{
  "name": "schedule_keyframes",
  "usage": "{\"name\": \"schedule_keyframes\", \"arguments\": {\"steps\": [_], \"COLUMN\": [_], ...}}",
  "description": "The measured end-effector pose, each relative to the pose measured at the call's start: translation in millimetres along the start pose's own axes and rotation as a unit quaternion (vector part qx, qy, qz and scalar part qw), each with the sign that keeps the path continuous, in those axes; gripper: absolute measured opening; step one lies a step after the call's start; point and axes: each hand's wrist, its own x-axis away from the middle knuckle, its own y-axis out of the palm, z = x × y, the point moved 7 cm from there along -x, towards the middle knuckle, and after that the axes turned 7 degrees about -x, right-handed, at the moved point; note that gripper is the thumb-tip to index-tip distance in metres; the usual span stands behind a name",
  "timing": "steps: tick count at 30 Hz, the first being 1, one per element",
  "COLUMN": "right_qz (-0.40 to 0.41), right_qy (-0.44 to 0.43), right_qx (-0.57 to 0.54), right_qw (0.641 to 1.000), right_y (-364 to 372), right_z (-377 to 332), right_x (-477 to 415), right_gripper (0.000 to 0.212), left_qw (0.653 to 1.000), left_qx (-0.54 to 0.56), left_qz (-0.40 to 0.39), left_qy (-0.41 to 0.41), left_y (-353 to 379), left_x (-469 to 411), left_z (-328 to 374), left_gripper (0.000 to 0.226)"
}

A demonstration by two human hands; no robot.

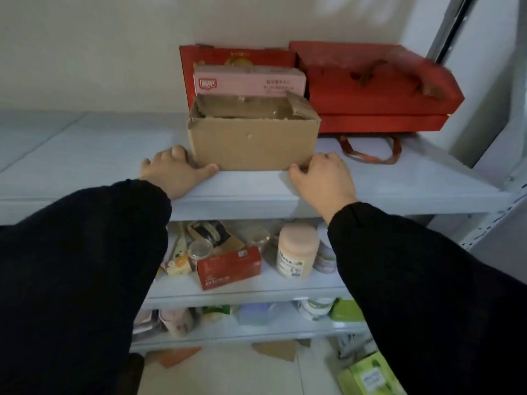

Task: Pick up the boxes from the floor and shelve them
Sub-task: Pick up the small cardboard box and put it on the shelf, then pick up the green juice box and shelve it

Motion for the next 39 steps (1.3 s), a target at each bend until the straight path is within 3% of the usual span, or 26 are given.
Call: {"name": "schedule_keyframes", "arguments": {"steps": [3, 6, 9, 11, 13, 18, 23, 27, 33, 39], "right_qz": [0.013, 0.067, 0.070, 0.026, -0.021, -0.118, -0.184, -0.201, -0.259, -0.333], "right_qy": [-0.038, -0.136, -0.202, -0.206, -0.198, -0.080, 0.081, 0.202, 0.358, 0.475], "right_qx": [0.003, 0.029, 0.046, 0.053, 0.046, 0.025, 0.032, 0.023, 0.027, 0.035], "right_qw": [0.999, 0.988, 0.976, 0.977, 0.979, 0.989, 0.979, 0.958, 0.897, 0.814], "right_y": [2, 3, 10, 14, 18, 42, 66, 84, 132, 196], "right_z": [2, 16, 53, 79, 101, 197, 324, 412, 516, 582], "right_x": [18, 56, 94, 112, 128, 177, 242, 300, 398, 493], "right_gripper": [0.055, 0.058, 0.064, 0.079, 0.079, 0.083, 0.085, 0.087, 0.089, 0.091], "left_qw": [0.998, 0.994, 0.981, 0.978, 0.987, 0.997, 0.975, 0.954, 0.897, 0.807], "left_qx": [0.010, 0.007, 0.004, 0.014, 0.023, 0.053, 0.064, 0.044, 0.020, 0.012], "left_qz": [0.013, 0.067, 0.190, 0.205, 0.161, -0.039, -0.174, -0.236, -0.371, -0.509], "left_qy": [-0.053, -0.089, -0.047, -0.021, 0.001, 0.038, 0.124, 0.181, 0.241, 0.300], "left_y": [5, 5, 13, 37, 73, 179, 260, 318, 436, 569], "left_x": [18, 48, 95, 127, 152, 213, 262, 280, 311, 352], "left_z": [-7, -5, 14, 30, 48, 101, 166, 213, 284, 342], "left_gripper": [0.094, 0.081, 0.063, 0.069, 0.084, 0.087, 0.083, 0.080, 0.075, 0.075]}}
